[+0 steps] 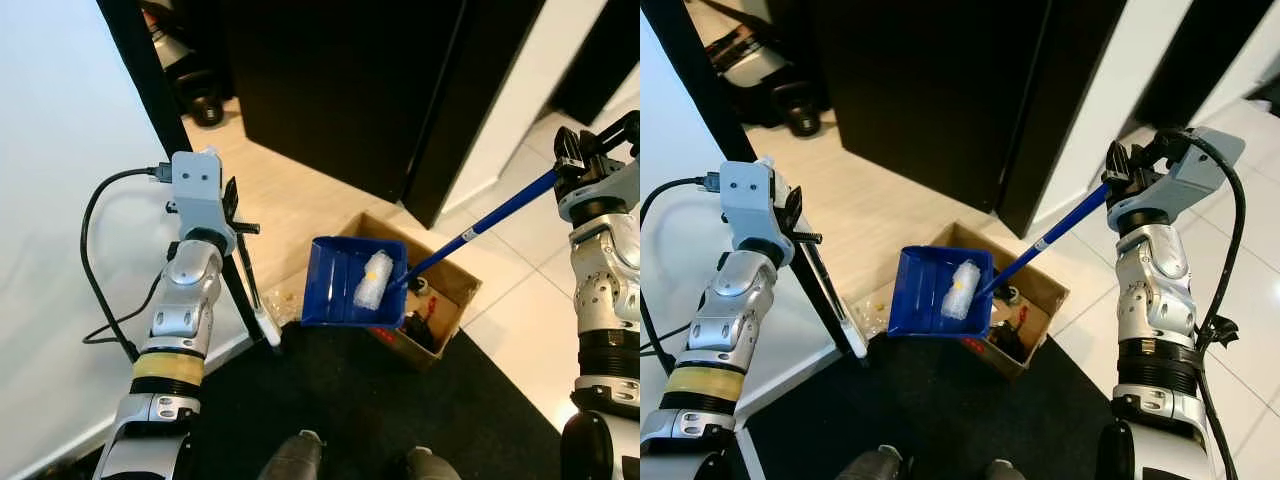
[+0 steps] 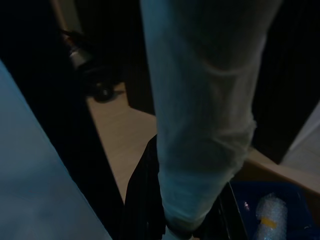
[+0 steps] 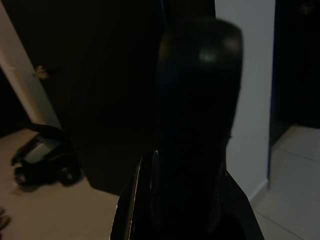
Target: Sweep floor
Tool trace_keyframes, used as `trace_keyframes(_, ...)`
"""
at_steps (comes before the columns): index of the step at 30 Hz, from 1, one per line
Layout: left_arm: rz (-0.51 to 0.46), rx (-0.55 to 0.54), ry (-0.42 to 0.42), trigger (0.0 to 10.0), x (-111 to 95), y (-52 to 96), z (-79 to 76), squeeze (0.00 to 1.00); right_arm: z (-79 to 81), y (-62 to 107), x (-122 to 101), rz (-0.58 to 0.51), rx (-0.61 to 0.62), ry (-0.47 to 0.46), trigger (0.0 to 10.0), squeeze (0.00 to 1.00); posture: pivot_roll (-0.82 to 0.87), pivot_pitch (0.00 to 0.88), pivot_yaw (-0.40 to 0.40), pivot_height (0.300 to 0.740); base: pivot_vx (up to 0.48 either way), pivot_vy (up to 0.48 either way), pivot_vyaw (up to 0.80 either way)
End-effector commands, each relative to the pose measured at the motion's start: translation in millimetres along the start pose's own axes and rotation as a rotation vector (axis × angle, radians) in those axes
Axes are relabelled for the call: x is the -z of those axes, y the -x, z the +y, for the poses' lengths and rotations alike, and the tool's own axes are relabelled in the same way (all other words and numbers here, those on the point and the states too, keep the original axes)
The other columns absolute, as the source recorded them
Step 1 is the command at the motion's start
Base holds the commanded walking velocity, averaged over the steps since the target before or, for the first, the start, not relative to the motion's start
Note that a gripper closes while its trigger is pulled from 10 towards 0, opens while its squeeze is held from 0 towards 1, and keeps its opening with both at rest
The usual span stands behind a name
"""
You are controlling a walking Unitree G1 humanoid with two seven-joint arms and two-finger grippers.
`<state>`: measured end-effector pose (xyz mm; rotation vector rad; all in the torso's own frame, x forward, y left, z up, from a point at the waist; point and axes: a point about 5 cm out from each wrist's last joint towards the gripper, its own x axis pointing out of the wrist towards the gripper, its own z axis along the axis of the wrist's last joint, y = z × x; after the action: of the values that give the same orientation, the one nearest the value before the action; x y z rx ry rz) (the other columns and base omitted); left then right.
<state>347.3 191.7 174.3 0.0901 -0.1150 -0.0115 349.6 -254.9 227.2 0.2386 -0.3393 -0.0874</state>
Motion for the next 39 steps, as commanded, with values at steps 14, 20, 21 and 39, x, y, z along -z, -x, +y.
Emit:
trace_keyframes(14,0.039,-0.031,-0.047,10.0,6,1.9,7.0,0.0,-2.2,-0.3,-11,-0.061,0.008,-0.01,10.0,0.0,0.09,0.128,0.033,0.74,0.0,0.0,0.0)
trace_keyframes(20,0.04,-0.028,-0.043,10.0,7,2.0,6.7,0.0,-3.5,0.0,-11,-0.066,0.015,-0.011,10.0,0.0,0.09,0.13,0.033,0.74,0.0,0.0,0.0)
trace_keyframes(21,0.04,-0.027,-0.043,10.0,7,2.0,6.7,0.0,-3.8,0.0,-12,-0.067,0.016,-0.012,10.0,0.0,0.09,0.13,0.033,0.74,0.0,0.0,0.0)
trace_keyframes(39,0.09,-0.027,-0.055,10.0,18,18.3,16.6,0.0,-6.2,-17.5,-23,-0.139,0.013,0.066,10.0,0.0,0.12,0.176,0.041,0.74,0.0,0.0,0.0)
